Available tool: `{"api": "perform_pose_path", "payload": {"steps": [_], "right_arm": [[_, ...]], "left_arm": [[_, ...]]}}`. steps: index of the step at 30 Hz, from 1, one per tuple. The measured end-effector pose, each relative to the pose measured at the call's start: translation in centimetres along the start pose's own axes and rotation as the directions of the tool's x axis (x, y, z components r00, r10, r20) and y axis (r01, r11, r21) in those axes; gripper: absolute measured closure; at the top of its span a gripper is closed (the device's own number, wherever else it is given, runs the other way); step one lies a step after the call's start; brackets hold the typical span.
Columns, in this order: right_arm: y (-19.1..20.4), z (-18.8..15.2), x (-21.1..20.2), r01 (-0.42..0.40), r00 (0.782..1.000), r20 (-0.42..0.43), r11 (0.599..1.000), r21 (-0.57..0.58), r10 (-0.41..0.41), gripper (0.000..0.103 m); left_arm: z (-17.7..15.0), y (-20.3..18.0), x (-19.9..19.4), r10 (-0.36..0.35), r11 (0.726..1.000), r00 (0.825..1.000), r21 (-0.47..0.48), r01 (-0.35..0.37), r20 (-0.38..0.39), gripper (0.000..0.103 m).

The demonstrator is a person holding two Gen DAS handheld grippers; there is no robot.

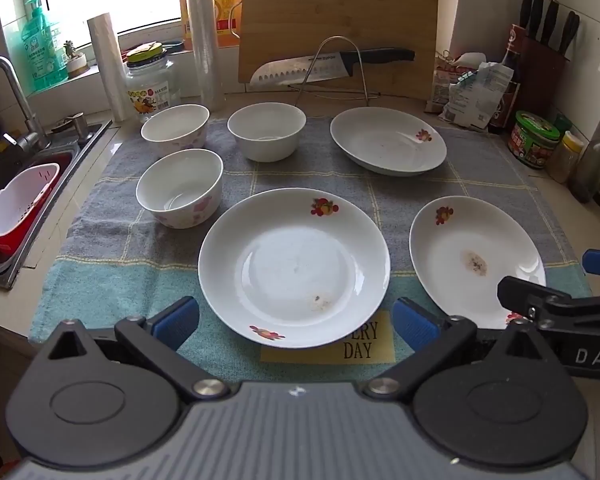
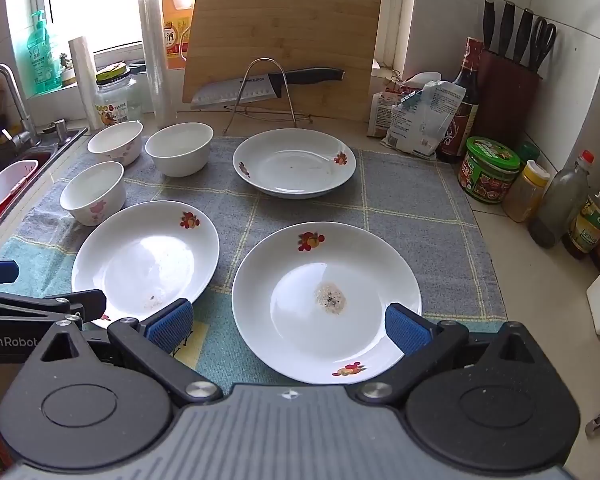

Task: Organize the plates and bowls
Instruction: 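Move the left tool toward the stained white plate's rim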

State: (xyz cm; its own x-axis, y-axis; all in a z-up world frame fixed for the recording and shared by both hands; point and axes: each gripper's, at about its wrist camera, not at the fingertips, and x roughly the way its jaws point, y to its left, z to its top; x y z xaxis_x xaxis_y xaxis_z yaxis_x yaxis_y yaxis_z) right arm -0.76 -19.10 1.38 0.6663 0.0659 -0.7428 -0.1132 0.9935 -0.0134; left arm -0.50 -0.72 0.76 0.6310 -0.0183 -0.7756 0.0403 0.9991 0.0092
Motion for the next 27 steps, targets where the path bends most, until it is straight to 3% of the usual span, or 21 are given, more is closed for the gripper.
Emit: {"api": "perform_pose_path", "payload": {"steps": [10, 17, 22, 27], "right_arm": [[-0.7, -1.3, 0.8, -0.018, 0.999, 0.041, 0.999, -0.051, 0.02, 0.0], [-1.9, -3.0, 2.0, -0.042, 0.999, -0.032, 0.997, -0.069, 0.04, 0.0], [-3.0, -5.6, 3.6, -0.104, 0.994, -0.035, 0.994, -0.037, 0.103, 0.0], [-4.2, -7.0, 4.9, -0.098, 0.994, -0.061, 0.994, -0.051, 0.095, 0.0]], "left_arm": [[0.0, 0.0, 0.3, -0.042, 0.999, 0.998, -0.006, 0.042, 0.046, 0.001], [-0.3, 0.3, 1.3, -0.028, 0.999, 0.999, -0.022, 0.029, 0.047, 0.001], [-0.6, 0.6, 1.8, -0.06, 0.997, 0.997, -0.052, 0.063, 0.05, 0.001], [-0.6, -0.1, 1.9, -0.053, 0.998, 0.995, -0.031, 0.056, 0.087, 0.001]]}}
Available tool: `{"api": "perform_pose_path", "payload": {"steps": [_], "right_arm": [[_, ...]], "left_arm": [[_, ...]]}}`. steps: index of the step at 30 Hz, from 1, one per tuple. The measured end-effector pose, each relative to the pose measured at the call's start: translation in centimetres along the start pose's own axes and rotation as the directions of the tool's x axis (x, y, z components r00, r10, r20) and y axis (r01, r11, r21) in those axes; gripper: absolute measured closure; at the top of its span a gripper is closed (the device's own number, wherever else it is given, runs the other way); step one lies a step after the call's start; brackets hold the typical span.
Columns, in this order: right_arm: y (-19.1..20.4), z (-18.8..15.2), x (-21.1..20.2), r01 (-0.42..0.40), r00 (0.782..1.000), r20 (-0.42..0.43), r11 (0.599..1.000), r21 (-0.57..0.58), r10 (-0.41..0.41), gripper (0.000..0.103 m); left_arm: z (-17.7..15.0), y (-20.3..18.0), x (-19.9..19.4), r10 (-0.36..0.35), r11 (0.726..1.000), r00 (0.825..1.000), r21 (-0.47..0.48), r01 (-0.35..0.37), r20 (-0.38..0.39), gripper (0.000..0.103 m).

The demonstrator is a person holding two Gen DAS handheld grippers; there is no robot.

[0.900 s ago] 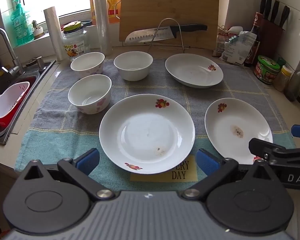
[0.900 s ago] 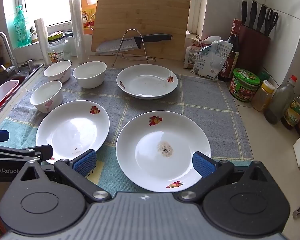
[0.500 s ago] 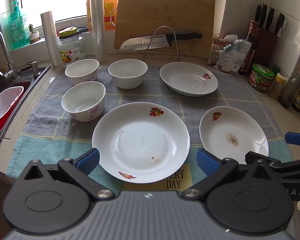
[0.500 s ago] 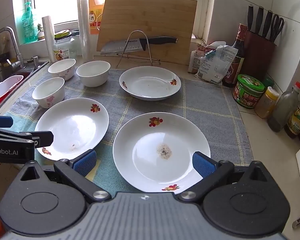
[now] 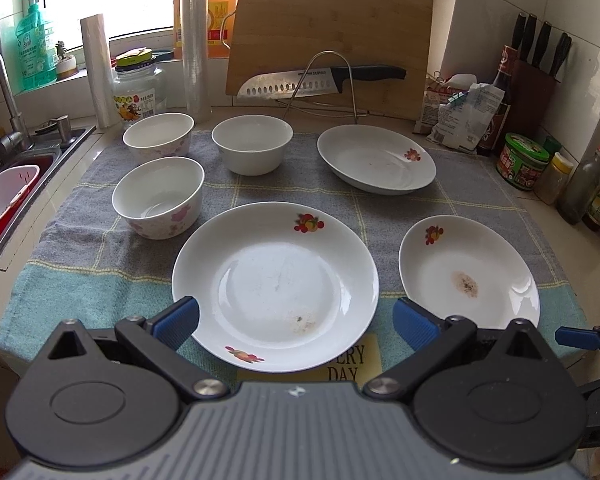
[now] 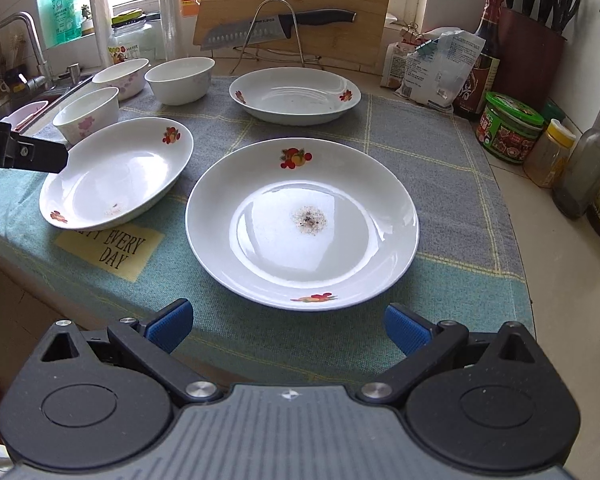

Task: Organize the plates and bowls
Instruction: 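Move the left tool toward the stained white plate's rim, then close the left tool on the stained plate's rim and lift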

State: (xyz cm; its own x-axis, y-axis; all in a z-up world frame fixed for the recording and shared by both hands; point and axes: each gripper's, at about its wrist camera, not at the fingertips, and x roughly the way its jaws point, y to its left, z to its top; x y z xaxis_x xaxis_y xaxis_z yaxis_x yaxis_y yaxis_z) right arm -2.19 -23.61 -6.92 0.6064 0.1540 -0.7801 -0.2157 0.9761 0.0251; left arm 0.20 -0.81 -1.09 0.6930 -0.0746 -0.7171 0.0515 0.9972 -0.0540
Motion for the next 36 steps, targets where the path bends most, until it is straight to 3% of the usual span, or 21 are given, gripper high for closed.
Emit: {"api": "perform_pose_path", "payload": {"steps": [5, 14, 24, 30, 36], "right_arm": [[-0.9, -0.3, 1.1, -0.004, 1.0, -0.003, 1.0, -0.02, 0.004, 0.0], [-2.7, -1.0, 3.4, -0.024, 1.0, -0.005, 0.998, -0.061, 0.024, 0.0], [-3.3, -0.7, 4.7, -0.083, 0.996, 0.024, 0.987, -0.136, 0.087, 0.0], [-3.6, -0.8, 5.0, -0.113, 0.991, 0.055, 0.978, -0.174, 0.124, 0.0], [-3.8, -1.1, 4.9, -0.11, 0.99, 0.073, 0.978, -0.175, 0.125, 0.0]], "left_arm": [[-0.1, -0.6, 0.0, -0.035, 0.999, 0.999, 0.028, 0.035, 0.01, 0.001], [0.4, -1.4, 0.5, -0.085, 0.995, 0.995, 0.044, 0.087, -0.053, 0.001], [2.2, -3.9, 2.6, -0.125, 0.978, 0.989, 0.157, 0.136, -0.077, 0.001], [3.8, -5.2, 4.6, -0.227, 0.943, 0.968, 0.223, 0.247, -0.11, 0.001], [5.6, -7.3, 7.6, -0.309, 0.876, 0.933, 0.327, 0.354, -0.182, 0.001]]}}
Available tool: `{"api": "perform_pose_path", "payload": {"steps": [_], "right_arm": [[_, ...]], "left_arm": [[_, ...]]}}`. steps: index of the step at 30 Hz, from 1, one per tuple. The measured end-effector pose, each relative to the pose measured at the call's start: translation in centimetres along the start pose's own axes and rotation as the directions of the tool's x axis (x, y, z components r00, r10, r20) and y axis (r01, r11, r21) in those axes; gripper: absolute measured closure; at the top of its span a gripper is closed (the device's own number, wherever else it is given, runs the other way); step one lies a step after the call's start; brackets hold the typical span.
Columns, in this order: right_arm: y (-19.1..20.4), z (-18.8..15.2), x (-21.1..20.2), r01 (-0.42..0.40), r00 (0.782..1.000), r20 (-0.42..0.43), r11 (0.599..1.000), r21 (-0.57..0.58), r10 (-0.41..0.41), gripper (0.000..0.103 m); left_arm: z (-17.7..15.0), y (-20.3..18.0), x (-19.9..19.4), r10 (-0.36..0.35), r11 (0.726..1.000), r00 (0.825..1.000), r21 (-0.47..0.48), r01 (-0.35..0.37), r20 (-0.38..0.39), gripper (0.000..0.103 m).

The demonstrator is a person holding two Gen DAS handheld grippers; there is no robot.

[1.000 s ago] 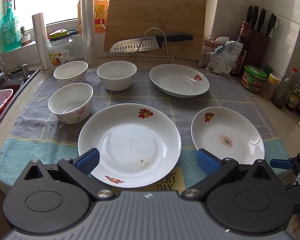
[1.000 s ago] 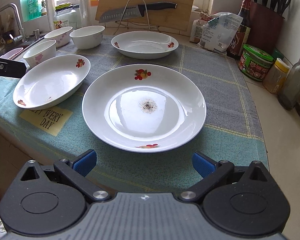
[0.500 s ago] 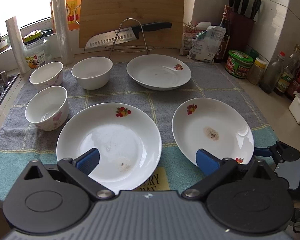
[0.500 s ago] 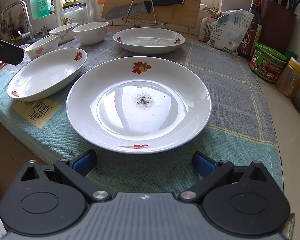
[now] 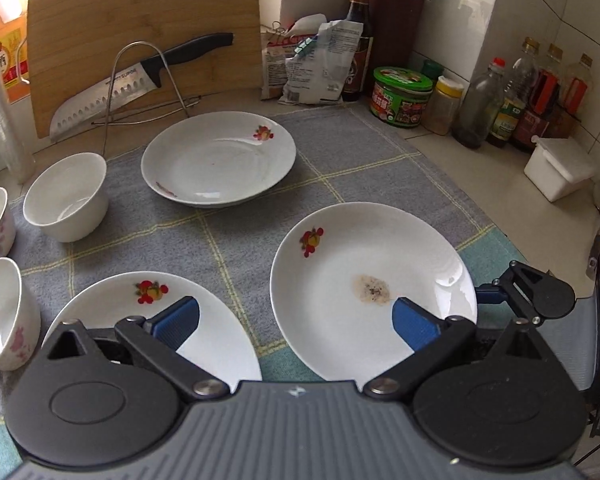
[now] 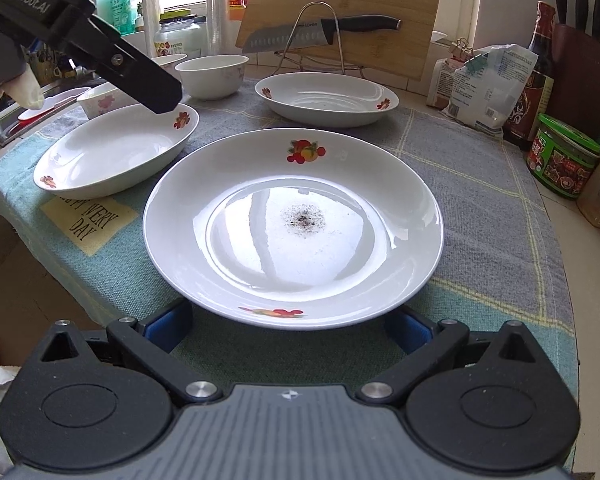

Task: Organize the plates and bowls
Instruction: 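Close the left tool on the stained plate's rim and lift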

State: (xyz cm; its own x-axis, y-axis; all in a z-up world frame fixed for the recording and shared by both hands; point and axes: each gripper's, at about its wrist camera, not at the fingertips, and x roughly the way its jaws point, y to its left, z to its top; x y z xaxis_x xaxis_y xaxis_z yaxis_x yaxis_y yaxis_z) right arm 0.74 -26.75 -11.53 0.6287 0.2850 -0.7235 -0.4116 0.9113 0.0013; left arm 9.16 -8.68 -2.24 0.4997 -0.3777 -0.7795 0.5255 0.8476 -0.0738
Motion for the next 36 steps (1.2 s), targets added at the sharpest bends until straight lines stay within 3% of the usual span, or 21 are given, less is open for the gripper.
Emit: {"api": "perform_pose_path", "payload": {"steps": [7, 13, 22, 26, 29, 36], "right_arm": [[0.1, -0.5, -0.2, -0.001, 0.999, 0.033, 1.0, 0.004, 0.001, 0.0], [0.3, -0.7, -0.4, 0.021, 0.999, 0.049, 0.999, 0.025, -0.022, 0.0], [0.9, -0.6, -0.4, 0.086, 0.996, 0.014, 0.993, 0.077, -0.087, 0.0], [0.8, -0.7, -0.4, 0.084, 0.996, 0.022, 0.994, 0.075, -0.086, 0.0], [0.6, -0.7, -0.3, 0.072, 0.997, 0.031, 0.995, 0.063, -0.074, 0.0], [0.0, -0.4, 0.1, 0.05, 0.998, 0.039, 0.998, 0.038, -0.051, 0.0]], "left_arm": [[2.8, -0.3, 4.2, -0.088, 0.988, 0.992, 0.12, 0.098, -0.088, 0.001], [4.2, 0.5, 7.7, -0.177, 0.966, 0.969, 0.157, 0.205, -0.173, 0.003], [5.1, 1.3, 10.8, -0.301, 0.922, 0.899, 0.146, 0.36, -0.317, 0.013], [5.5, 1.5, 11.3, -0.326, 0.908, 0.877, 0.143, 0.395, -0.352, 0.013], [5.6, 1.6, 11.7, -0.322, 0.907, 0.87, 0.143, 0.396, -0.373, 0.018], [6.0, 1.9, 12.1, -0.341, 0.904, 0.858, 0.118, 0.412, -0.384, 0.018]]}}
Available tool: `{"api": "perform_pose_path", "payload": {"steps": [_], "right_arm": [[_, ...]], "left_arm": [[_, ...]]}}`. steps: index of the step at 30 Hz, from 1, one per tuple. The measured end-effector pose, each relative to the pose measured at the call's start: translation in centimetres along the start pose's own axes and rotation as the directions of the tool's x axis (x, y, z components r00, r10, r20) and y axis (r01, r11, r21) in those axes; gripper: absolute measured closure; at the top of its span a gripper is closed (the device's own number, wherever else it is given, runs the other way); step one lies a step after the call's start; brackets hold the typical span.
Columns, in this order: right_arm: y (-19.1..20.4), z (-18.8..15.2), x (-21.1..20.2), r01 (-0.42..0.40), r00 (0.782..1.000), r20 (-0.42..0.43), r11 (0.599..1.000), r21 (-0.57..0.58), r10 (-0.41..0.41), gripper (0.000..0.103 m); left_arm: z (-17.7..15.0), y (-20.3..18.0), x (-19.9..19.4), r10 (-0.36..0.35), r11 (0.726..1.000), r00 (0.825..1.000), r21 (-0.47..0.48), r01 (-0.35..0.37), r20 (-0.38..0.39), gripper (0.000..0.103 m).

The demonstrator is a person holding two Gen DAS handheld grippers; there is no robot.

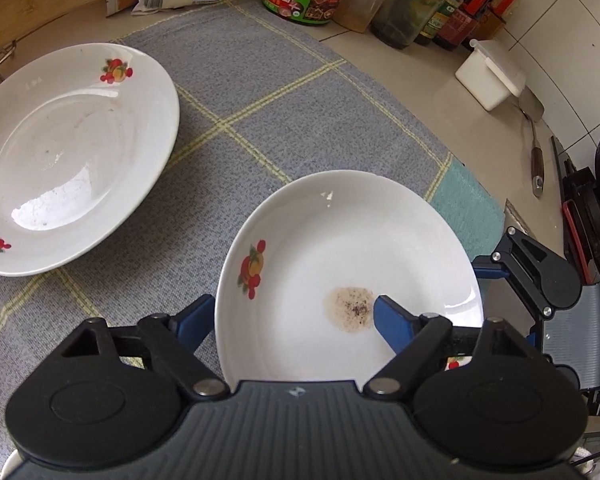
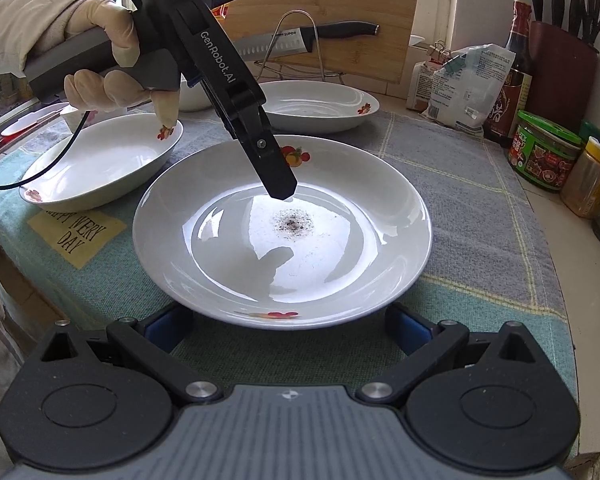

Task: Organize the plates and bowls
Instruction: 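Carry the stained plate with the left tool toward the green jar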

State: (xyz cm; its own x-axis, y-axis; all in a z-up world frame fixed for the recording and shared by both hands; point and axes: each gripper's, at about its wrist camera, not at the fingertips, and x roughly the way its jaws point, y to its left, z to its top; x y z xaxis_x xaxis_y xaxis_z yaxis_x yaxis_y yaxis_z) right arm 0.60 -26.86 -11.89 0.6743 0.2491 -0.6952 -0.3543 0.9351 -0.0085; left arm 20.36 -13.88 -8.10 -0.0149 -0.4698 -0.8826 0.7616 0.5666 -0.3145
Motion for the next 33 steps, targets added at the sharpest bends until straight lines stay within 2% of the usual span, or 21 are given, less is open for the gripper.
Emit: {"api": "perform_pose_path", "payload": {"steps": [16, 33], "right_arm": [[-0.4, 0.7, 0.6, -0.056, 0.998, -0.022, 0.997, -0.05, 0.055, 0.0], [-0.1, 1.3, 0.7, -0.048, 0.997, -0.06, 0.998, -0.042, 0.046, 0.0]], "left_arm": [[0.7, -0.7, 0.4, -0.006, 1.0, 0.999, 0.029, 0.007, -0.036, 0.02], [1.1, -0.9, 0.5, -0.004, 0.999, 0.999, 0.032, 0.005, -0.048, 0.02]]}}
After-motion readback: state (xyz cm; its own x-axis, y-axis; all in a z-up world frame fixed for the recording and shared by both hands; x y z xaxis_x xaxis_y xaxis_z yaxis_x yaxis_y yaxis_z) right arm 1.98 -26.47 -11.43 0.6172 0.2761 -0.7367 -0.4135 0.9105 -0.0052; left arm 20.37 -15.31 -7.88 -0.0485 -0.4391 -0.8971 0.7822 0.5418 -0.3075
